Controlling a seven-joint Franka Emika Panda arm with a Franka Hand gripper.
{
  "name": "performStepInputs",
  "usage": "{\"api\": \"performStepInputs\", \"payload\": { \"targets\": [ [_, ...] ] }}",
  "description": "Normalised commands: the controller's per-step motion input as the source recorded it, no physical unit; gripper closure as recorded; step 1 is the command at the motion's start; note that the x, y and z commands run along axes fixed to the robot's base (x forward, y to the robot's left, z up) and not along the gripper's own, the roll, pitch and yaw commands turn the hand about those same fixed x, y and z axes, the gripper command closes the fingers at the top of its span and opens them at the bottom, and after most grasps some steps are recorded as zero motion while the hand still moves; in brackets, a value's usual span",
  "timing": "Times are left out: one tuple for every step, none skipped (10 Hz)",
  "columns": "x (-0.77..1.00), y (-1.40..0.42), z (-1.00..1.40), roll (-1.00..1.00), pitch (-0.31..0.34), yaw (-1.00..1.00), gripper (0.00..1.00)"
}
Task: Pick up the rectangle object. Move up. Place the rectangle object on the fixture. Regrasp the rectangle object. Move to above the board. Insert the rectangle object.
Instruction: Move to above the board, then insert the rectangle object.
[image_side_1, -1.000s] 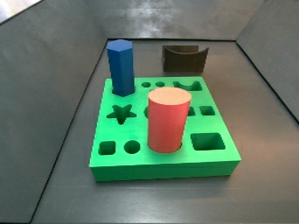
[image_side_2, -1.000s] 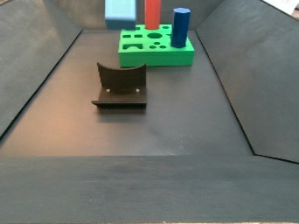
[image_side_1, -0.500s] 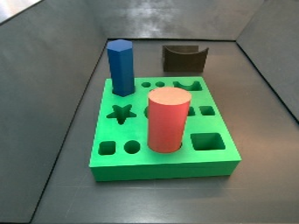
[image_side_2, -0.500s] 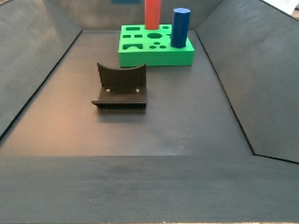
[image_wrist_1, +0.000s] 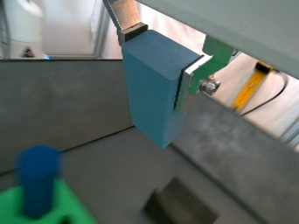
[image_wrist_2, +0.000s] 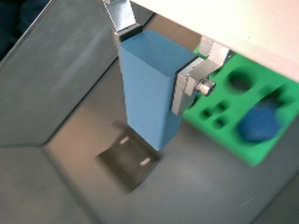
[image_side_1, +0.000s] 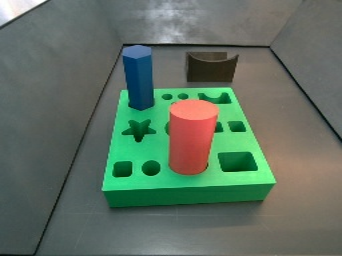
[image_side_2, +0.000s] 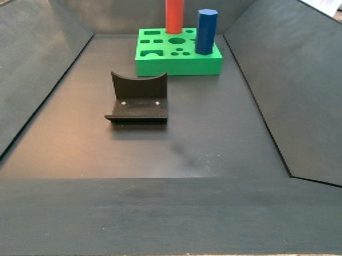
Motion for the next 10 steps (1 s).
{"api": "performStepInputs", "payload": {
  "targets": [
    [-0.52, -1.0, 0.26, -1.0, 0.052, -0.11, 1.0],
    [-0.5, -0.91, 0.23, -1.0, 0.055, -0.1, 1.0],
    [-0.4, -0.72, 0.19, -1.0, 0.049, -0.09, 1.0],
    [-0.27, -0.42, 0.11, -1.0, 0.042, -0.09, 1.0],
    [-0.13, -0.17, 0.04, -0.74, 0.027, -0.05, 1.0],
    [-0.07, -0.05, 0.02, -0.45, 0.01, -0.02, 1.0],
    [-0.05, -0.04, 0.01, -0.34, 0.0, -0.02, 1.0],
    [0.0, -0.01, 0.0, 0.0, 0.0, 0.01, 1.0],
    [0.0, -0.14, 0.0, 0.01, 0.0, 0.07, 1.0],
    [0.2, -0.24, -0.17, 0.01, 0.0, 0.05, 1.0]
  ]
}}
